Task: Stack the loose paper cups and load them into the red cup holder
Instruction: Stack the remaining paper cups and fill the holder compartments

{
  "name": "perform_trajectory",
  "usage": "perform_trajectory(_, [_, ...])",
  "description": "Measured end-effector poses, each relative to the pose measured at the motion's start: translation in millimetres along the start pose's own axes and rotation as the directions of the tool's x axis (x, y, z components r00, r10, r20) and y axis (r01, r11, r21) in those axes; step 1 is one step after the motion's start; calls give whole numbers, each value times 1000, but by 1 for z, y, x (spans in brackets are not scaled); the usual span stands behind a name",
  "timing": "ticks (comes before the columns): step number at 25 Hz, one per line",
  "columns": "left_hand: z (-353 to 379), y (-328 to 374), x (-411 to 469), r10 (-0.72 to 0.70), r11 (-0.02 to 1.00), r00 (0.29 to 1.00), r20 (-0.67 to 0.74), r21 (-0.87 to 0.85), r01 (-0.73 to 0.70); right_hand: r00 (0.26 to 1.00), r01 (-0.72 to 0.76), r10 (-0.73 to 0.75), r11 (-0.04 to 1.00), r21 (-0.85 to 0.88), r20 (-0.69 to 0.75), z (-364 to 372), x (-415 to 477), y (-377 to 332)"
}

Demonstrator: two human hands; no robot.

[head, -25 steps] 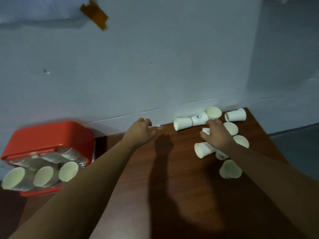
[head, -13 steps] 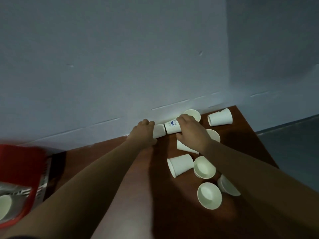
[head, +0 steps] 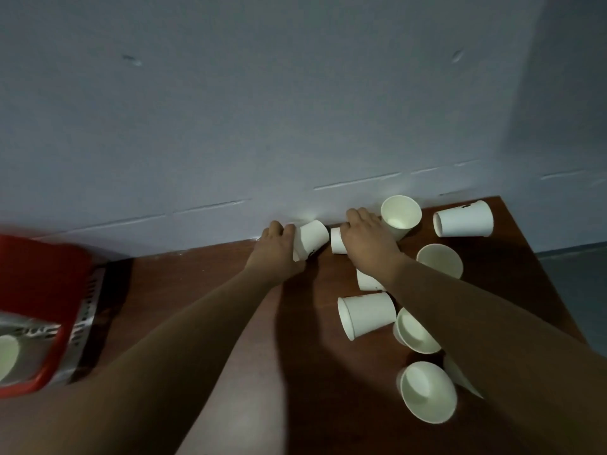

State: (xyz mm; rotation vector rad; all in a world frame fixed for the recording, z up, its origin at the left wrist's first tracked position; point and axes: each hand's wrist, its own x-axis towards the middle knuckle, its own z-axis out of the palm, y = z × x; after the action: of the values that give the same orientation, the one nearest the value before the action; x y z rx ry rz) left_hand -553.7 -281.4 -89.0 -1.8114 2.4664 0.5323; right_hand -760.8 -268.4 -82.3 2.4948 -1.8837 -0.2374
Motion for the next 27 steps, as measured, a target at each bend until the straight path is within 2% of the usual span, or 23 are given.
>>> perform_trajectory(4, [-26,-22,-24,-61,988,997,-43,-146,54,1000,0,-1,999,46,14,-18,0,-14])
perform_trajectory(7, [-54,-46,-60,-133,957,988,-76,-269,109,1000,-24,23,977,210,10,-46,-11,-43])
perform_trajectory(9, [-77,-67,-89,-188,938,974,-125,-317,141,998,-63,52,907,416,38,-72,-20,-70])
perform_trajectory(11, [-102,-93,-123,-249,920,957,-149,-345,186,996,-85,58,791,606,64,-99,-29,-103])
perform_trajectory(14, [-139,-128,-173,-283,902,949,-136,-375,215,995,-99,57,668,738,81,-135,-36,-153])
perform_trajectory(16, [-166,-157,-214,-301,887,944,-134,-403,226,993,-115,55,621,775,104,-160,-38,-199])
perform_trajectory(23, [-220,-268,-340,-354,861,927,-125,-430,271,996,-37,-46,602,797,81,-212,-44,-353])
perform_trajectory(27, [-223,-345,-395,-455,815,875,-163,-473,336,997,10,-62,605,796,35,-214,-40,-430])
